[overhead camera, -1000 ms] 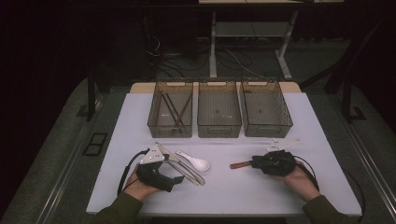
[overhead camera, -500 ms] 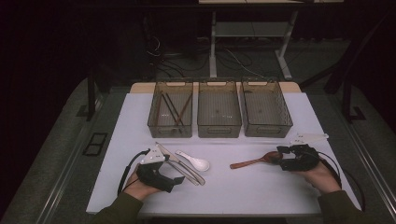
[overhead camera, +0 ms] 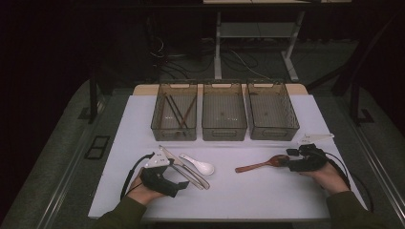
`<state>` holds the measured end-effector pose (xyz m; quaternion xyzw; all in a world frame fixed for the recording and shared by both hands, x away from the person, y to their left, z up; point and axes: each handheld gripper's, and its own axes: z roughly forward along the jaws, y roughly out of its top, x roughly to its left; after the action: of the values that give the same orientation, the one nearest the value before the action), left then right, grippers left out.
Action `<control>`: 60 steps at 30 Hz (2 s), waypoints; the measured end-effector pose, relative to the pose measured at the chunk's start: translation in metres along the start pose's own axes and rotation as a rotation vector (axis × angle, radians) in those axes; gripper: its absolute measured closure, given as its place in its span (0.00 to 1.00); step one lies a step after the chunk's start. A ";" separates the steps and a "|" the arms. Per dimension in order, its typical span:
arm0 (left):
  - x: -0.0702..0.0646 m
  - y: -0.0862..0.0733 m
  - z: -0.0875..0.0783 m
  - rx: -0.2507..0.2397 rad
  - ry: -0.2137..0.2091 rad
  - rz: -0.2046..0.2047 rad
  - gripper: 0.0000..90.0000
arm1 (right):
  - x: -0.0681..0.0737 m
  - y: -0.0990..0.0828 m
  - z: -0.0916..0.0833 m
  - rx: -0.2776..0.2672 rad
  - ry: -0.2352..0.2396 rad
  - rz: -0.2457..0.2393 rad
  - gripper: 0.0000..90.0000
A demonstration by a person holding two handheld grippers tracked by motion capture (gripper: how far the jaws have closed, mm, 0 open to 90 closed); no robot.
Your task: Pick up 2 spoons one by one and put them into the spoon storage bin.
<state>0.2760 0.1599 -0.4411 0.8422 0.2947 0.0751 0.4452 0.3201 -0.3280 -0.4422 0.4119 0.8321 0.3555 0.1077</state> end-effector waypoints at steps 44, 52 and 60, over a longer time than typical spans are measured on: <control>-0.001 -0.001 0.001 0.012 -0.019 0.004 0.00 | 0.007 -0.005 -0.008 0.036 0.103 -0.092 0.91; -0.001 -0.001 0.001 0.013 -0.022 0.005 0.00 | 0.007 -0.001 -0.017 -0.023 0.105 -0.067 0.91; 0.000 -0.001 0.001 0.010 -0.022 0.000 0.00 | 0.014 0.009 -0.026 -0.071 0.090 -0.051 0.91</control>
<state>0.2757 0.1599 -0.4427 0.8452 0.2903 0.0641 0.4441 0.3041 -0.3269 -0.4155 0.3703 0.8330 0.4001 0.0939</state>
